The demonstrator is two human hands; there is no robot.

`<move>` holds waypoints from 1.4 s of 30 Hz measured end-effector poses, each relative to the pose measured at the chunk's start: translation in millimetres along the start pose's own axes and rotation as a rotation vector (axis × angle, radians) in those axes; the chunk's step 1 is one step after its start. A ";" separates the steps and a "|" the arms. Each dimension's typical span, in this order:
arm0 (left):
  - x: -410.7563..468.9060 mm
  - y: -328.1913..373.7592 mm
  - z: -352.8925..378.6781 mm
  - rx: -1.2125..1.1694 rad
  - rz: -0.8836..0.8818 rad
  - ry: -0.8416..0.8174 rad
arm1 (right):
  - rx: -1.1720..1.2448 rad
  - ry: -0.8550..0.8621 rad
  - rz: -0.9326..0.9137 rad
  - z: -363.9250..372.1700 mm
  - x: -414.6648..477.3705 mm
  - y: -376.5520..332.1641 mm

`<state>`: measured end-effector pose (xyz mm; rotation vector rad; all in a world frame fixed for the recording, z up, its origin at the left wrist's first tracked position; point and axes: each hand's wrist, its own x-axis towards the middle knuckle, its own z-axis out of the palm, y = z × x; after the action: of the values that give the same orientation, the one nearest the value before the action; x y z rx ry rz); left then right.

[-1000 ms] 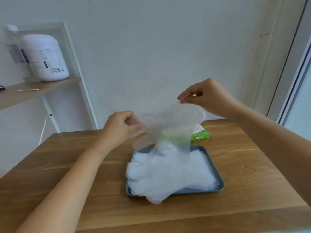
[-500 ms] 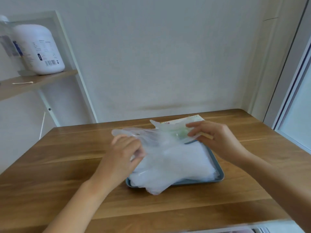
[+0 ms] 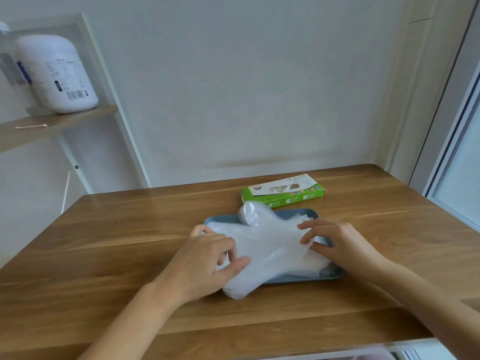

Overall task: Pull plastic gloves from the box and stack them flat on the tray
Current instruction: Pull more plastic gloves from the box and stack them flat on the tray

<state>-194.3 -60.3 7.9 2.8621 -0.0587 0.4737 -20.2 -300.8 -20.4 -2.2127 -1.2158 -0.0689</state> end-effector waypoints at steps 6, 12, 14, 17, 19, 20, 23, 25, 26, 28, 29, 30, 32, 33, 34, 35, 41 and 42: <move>26.5 9.7 -15.1 -0.176 -0.084 0.245 | -0.118 0.025 -0.018 3.2 -8.7 -4.7; 61.1 30.9 26.0 -0.142 -0.080 -0.189 | -0.183 -0.035 0.048 1.2 -9.0 -10.9; 66.1 27.1 40.7 -0.109 -0.076 -0.313 | -0.195 -0.111 0.104 -4.1 -9.2 -15.7; 67.1 18.7 56.5 -0.059 -0.080 -0.430 | -0.318 -0.154 0.040 -7.3 -9.5 -16.9; 65.5 15.2 66.2 -0.010 -0.062 -0.467 | -0.317 -0.068 -0.002 -8.4 -6.9 -15.3; 64.6 14.6 69.3 0.012 -0.052 -0.477 | -0.299 -0.029 -0.001 -10.2 -3.4 -18.2; 64.5 12.4 74.5 0.025 -0.043 -0.482 | -0.392 -0.126 -0.023 -9.7 13.2 -28.8; 64.9 13.3 75.0 -0.007 -0.048 -0.466 | -0.410 -0.366 0.017 -6.3 24.8 -30.2; 64.6 13.4 75.5 -0.018 -0.054 -0.460 | -0.394 -0.483 0.043 -6.5 28.9 -30.1; 63.6 10.1 75.0 -0.023 -0.071 -0.470 | -0.351 -0.657 0.090 -10.4 33.0 -29.7; 62.4 7.2 72.9 -0.023 -0.082 -0.482 | -0.350 -0.715 0.109 -13.4 34.1 -28.2; 61.2 3.9 70.0 -0.021 -0.093 -0.498 | -0.362 -0.749 0.132 -17.6 35.0 -26.1; 58.8 -6.3 60.7 -0.001 -0.121 -0.551 | -0.394 -0.786 0.159 -25.0 37.1 -19.6; 57.4 -12.3 54.9 0.021 -0.139 -0.586 | -0.409 -0.802 0.165 -27.7 37.7 -16.4; 56.1 -19.0 49.6 0.054 -0.155 -0.621 | -0.417 -0.812 0.171 -28.6 39.0 -13.1; 54.9 -25.0 42.8 0.106 -0.168 -0.658 | -0.424 -0.814 0.165 -28.7 39.5 -10.1; 69.9 -45.4 -13.7 0.061 -0.309 -0.810 | -0.361 -0.724 0.218 -34.9 54.3 -1.5; 75.0 -47.3 -19.6 0.002 -0.325 -0.749 | -0.294 -0.619 0.205 -35.0 61.2 1.9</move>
<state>-125.7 -9.8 39.3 2.7974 0.2699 -0.6601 24.9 -274.2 26.8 -2.7161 -1.3399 0.5963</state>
